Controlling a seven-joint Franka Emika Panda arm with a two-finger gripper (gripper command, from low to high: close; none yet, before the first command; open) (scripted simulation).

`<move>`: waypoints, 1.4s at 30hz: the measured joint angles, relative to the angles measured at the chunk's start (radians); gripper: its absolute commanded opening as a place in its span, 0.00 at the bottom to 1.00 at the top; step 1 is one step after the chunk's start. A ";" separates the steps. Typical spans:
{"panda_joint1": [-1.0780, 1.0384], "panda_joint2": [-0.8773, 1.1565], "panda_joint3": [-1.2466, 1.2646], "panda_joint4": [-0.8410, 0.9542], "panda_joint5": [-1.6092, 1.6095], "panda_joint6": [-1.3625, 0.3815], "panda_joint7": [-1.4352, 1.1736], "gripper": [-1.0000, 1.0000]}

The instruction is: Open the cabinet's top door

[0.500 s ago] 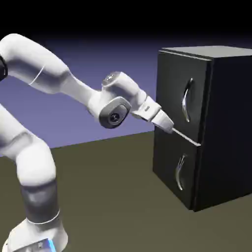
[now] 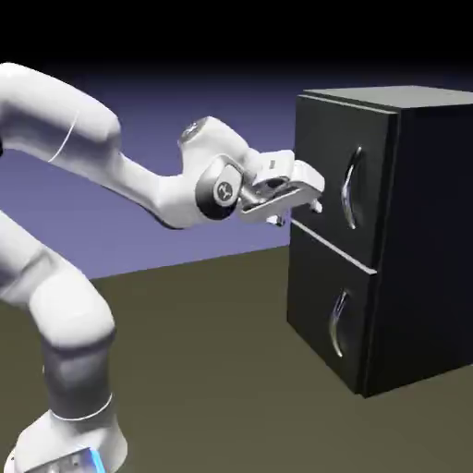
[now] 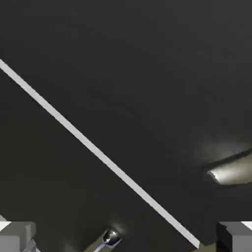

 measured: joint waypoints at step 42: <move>0.582 -0.215 -0.593 0.159 -1.827 -0.231 -0.585 0.50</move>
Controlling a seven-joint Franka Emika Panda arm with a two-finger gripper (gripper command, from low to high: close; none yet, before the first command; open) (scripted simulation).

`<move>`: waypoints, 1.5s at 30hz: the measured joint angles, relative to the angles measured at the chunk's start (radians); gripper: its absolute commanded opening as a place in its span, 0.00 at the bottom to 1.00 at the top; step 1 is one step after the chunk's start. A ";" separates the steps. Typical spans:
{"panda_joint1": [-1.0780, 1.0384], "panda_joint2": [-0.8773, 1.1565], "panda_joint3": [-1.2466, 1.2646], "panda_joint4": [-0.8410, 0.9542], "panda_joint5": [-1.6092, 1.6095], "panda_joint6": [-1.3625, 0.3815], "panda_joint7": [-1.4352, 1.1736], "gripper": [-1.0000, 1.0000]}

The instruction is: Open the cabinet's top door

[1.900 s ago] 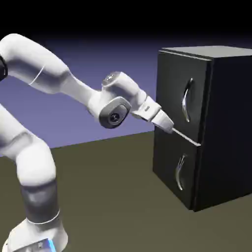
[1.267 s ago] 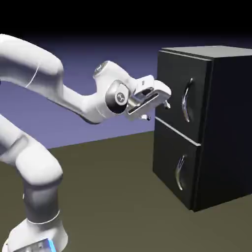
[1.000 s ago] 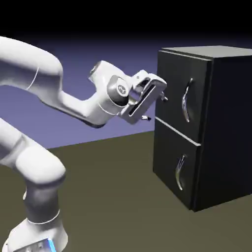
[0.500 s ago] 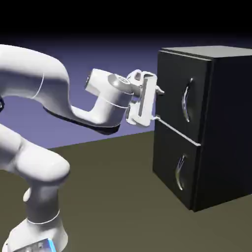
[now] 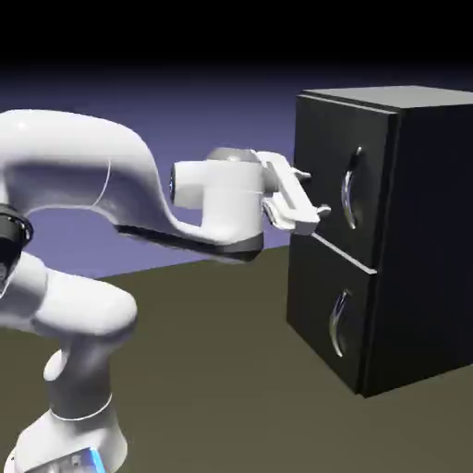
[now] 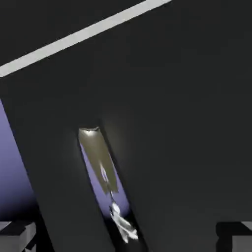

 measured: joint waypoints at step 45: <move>-0.196 0.020 0.675 -0.253 0.624 -0.704 -0.239 0.00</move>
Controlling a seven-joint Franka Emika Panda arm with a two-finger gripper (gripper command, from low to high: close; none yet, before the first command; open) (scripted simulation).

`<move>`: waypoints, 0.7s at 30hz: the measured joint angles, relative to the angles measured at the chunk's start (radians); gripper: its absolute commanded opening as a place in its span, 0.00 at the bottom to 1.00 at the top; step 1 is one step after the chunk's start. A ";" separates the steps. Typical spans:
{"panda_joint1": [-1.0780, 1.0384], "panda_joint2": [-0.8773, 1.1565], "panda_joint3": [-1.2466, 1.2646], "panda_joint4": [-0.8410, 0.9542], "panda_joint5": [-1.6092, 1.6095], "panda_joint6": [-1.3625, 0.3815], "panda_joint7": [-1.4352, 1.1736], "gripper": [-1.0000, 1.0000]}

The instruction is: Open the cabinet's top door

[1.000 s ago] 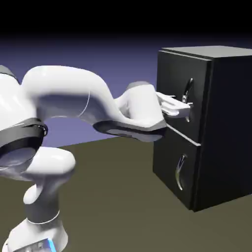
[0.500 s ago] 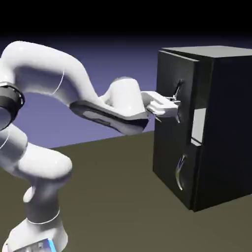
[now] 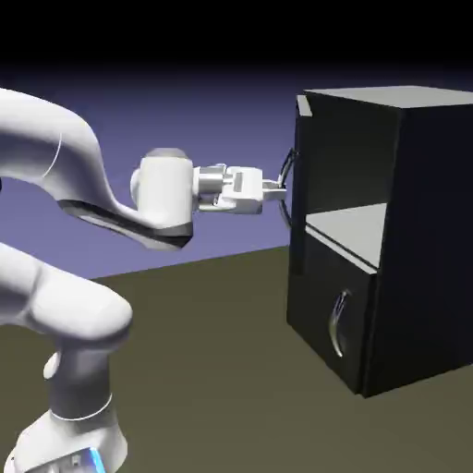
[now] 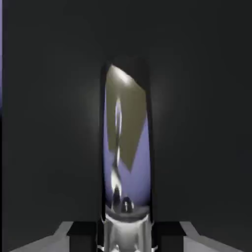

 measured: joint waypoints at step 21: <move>0.069 0.545 0.537 0.443 0.753 -0.874 0.131 0.00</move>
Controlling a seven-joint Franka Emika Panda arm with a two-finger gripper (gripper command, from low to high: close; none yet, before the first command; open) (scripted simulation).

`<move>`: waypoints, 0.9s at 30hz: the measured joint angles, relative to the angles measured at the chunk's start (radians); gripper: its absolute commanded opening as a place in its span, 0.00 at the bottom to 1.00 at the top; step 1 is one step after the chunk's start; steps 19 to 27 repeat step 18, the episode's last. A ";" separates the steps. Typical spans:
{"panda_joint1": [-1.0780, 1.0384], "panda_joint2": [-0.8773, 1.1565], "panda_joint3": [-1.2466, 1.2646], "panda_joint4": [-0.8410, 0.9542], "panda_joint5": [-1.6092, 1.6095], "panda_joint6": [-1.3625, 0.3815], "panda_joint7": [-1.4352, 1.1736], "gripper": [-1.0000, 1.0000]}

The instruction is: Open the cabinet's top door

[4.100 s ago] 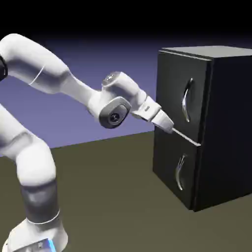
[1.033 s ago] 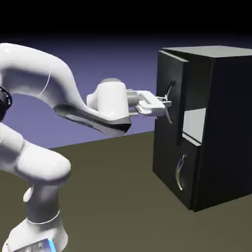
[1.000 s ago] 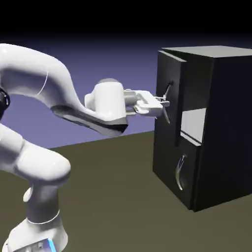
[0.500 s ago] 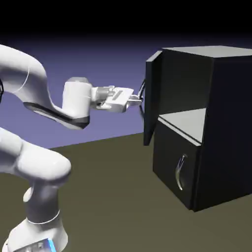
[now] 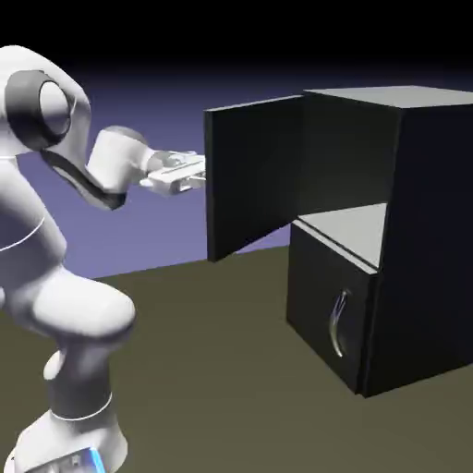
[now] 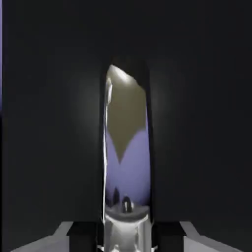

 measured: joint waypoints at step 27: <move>0.055 0.561 0.054 0.652 0.187 -0.559 0.204 0.00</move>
